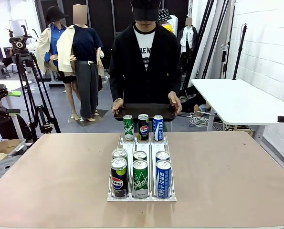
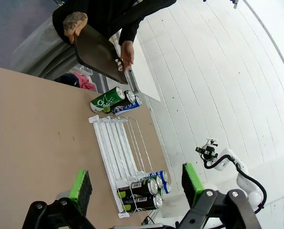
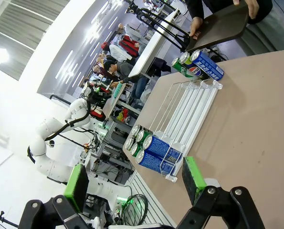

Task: Retrieve and hand over the desired beverage to the person.
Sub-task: Pick up a can of the same type that the person held from the Automatic Can Dispenser.

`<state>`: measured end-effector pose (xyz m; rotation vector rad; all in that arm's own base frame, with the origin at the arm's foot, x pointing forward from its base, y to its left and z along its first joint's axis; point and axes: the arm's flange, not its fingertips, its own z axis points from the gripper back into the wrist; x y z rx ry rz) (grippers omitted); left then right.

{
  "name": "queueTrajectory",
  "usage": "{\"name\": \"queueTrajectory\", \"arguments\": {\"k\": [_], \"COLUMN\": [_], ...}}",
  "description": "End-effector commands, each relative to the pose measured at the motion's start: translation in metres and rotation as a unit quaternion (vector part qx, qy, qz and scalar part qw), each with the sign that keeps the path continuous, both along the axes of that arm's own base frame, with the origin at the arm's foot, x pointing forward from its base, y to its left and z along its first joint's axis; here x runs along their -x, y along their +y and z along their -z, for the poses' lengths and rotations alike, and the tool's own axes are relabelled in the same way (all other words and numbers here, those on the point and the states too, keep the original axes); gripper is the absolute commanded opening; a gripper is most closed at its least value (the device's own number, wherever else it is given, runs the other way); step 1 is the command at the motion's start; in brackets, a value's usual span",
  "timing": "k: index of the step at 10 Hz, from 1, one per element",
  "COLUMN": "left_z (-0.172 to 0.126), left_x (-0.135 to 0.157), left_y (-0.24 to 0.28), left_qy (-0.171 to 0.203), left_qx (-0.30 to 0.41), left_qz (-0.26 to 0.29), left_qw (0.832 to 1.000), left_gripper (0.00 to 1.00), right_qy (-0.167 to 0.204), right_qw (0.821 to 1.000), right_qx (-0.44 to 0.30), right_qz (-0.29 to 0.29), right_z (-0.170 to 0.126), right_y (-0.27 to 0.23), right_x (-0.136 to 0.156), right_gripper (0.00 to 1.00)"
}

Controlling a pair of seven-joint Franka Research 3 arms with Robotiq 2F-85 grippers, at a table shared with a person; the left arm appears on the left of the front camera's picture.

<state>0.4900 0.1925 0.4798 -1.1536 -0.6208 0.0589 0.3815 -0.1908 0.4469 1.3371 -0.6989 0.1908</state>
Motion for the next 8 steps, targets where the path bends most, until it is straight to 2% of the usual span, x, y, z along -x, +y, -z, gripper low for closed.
{"name": "queueTrajectory", "arguments": {"k": [1,8], "left_z": [-0.0011,-0.0011], "left_x": [0.0003,0.0003], "left_y": [0.0003,0.0003], "left_qy": [0.000,0.000], "left_qx": [0.001,0.001], "left_qz": [-0.001,-0.001], "left_qw": [1.000,1.000], "left_gripper": [1.00,1.00], "right_qy": [0.001,0.001], "right_qw": [1.000,1.000], "right_qx": [0.001,0.001], "right_qz": [0.003,0.003], "right_z": [0.0006,0.0006], "right_y": [-0.0002,-0.0002], "right_x": [-0.0001,-0.0001], "right_gripper": [1.00,1.00]}}
